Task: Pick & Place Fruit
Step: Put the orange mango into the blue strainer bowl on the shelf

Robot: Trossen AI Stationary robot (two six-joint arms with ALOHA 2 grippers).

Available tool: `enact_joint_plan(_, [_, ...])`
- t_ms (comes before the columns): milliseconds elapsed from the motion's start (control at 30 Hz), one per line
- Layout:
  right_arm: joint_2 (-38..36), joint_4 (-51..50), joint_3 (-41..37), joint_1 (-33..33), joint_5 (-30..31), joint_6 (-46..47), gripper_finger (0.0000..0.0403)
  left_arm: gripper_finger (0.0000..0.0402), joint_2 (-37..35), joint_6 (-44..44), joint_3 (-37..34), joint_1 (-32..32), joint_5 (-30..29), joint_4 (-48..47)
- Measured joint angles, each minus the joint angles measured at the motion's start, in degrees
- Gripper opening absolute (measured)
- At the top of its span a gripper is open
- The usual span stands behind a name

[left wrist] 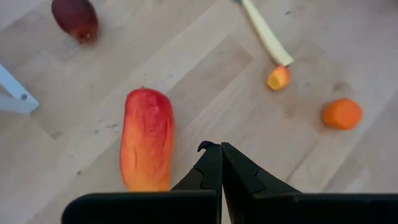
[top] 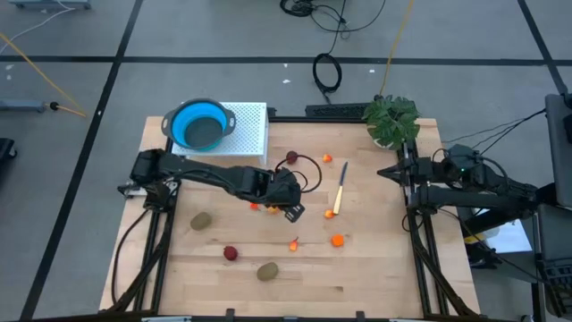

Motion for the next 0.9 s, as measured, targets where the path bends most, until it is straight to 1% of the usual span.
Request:
enact_joint_plan(200, [-0.26,-0.62,0.0,0.0,-3.38,-0.73,0.0,0.0003,0.86,-1.15,0.02,0.96,4.42,1.15])
enact_joint_plan(333, [-0.26,-0.64,0.0,0.0,-4.09,-1.53,0.0,0.0003,0.88,-1.85,0.02,0.94,5.6,1.68])
enact_joint_plan(433, [-0.26,-0.66,0.0,0.0,-4.11,-1.53,0.0,0.0005,0.88,-3.99,0.02,0.94,5.83,1.37])
enact_joint_plan(533, [-0.26,-0.66,0.0,0.0,-4.11,-1.62,0.0,0.002,0.88,-4.44,0.02,0.7,5.83,1.4])
enact_joint_plan(600, [-0.26,-0.68,0.0,0.0,-4.11,-1.74,0.0,0.004,0.88,-4.45,0.02,0.54,5.83,1.41])
enact_joint_plan(700, [-0.26,-0.7,0.0,0.0,-4.11,-1.87,0.0,0.0082,0.88,-4.45,0.02,0.39,5.79,1.41])
enact_joint_plan(833, [-0.26,-0.7,0.0,0.0,-4.13,-2.74,0.0,0.0157,0.88,-4.49,0.02,0.35,5.52,1.43])
enact_joint_plan(900, [-0.26,-0.69,0.0,0.0,-4.11,-2.74,0.0,0.0198,0.88,-5.48,0.02,0.35,4.05,1.44])
